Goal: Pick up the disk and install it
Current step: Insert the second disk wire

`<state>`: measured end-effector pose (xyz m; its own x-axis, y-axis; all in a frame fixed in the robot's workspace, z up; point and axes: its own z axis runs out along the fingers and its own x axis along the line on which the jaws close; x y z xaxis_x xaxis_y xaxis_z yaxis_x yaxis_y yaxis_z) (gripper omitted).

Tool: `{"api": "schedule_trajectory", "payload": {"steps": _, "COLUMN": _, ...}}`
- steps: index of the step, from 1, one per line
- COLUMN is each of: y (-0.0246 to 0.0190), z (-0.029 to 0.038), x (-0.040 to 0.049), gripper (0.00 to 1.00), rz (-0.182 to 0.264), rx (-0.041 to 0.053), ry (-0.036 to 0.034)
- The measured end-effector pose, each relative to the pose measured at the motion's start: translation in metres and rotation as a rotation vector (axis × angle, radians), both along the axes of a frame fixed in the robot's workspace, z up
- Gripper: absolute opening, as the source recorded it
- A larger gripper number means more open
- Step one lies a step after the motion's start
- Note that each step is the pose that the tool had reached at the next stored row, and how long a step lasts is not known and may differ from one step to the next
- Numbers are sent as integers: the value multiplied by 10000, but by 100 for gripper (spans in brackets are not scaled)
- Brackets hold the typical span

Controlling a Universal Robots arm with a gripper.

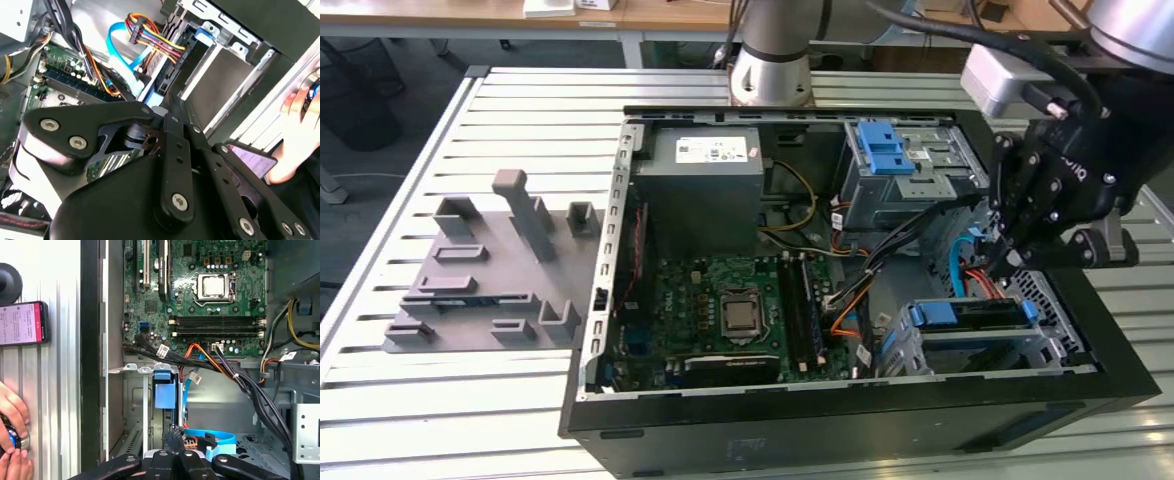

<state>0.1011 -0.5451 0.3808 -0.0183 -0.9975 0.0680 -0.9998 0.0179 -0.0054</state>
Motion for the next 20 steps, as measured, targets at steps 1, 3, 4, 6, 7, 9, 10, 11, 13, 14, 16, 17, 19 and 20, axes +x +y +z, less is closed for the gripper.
{"api": "schedule_trajectory", "payload": {"steps": 1, "y": 7, "z": 25, "x": -1, "gripper": 11, "rz": -1, "rx": -1, "ry": 0}}
{"api": "schedule_trajectory", "payload": {"steps": 3, "y": 40, "z": 78, "x": -2, "gripper": 11, "rz": -1, "rx": 4, "ry": 0}}
{"api": "schedule_trajectory", "payload": {"steps": 4, "y": 57, "z": 87, "x": -2, "gripper": 11, "rz": 0, "rx": 2, "ry": 0}}
{"api": "schedule_trajectory", "payload": {"steps": 6, "y": 113, "z": 93, "x": -2, "gripper": 11, "rz": -1, "rx": -7, "ry": 0}}
{"api": "schedule_trajectory", "payload": {"steps": 7, "y": 142, "z": 93, "x": -2, "gripper": 11, "rz": -1, "rx": -13, "ry": 0}}
{"api": "schedule_trajectory", "payload": {"steps": 9, "y": 196, "z": 92, "x": -2, "gripper": 11, "rz": 0, "rx": -25, "ry": 0}}
{"api": "schedule_trajectory", "payload": {"steps": 10, "y": 215, "z": 93, "x": -2, "gripper": 11, "rz": 0, "rx": -32, "ry": 0}}
{"api": "schedule_trajectory", "payload": {"steps": 11, "y": 227, "z": 93, "x": -2, "gripper": 11, "rz": 0, "rx": -39, "ry": 0}}
{"api": "schedule_trajectory", "payload": {"steps": 13, "y": 233, "z": 89, "x": -2, "gripper": 11, "rz": 0, "rx": -38, "ry": 0}}
{"api": "schedule_trajectory", "payload": {"steps": 14, "y": 234, "z": 83, "x": -2, "gripper": 11, "rz": -1, "rx": -38, "ry": 0}}
{"api": "schedule_trajectory", "payload": {"steps": 16, "y": 238, "z": 66, "x": -2, "gripper": 11, "rz": 0, "rx": -39, "ry": 0}}
{"api": "schedule_trajectory", "payload": {"steps": 17, "y": 238, "z": 57, "x": -2, "gripper": 11, "rz": 0, "rx": -30, "ry": 0}}
{"api": "schedule_trajectory", "payload": {"steps": 19, "y": 238, "z": 38, "x": -2, "gripper": 11, "rz": 0, "rx": 33, "ry": 0}}
{"api": "schedule_trajectory", "payload": {"steps": 20, "y": 238, "z": 27, "x": -3, "gripper": 11, "rz": -1, "rx": 70, "ry": 0}}
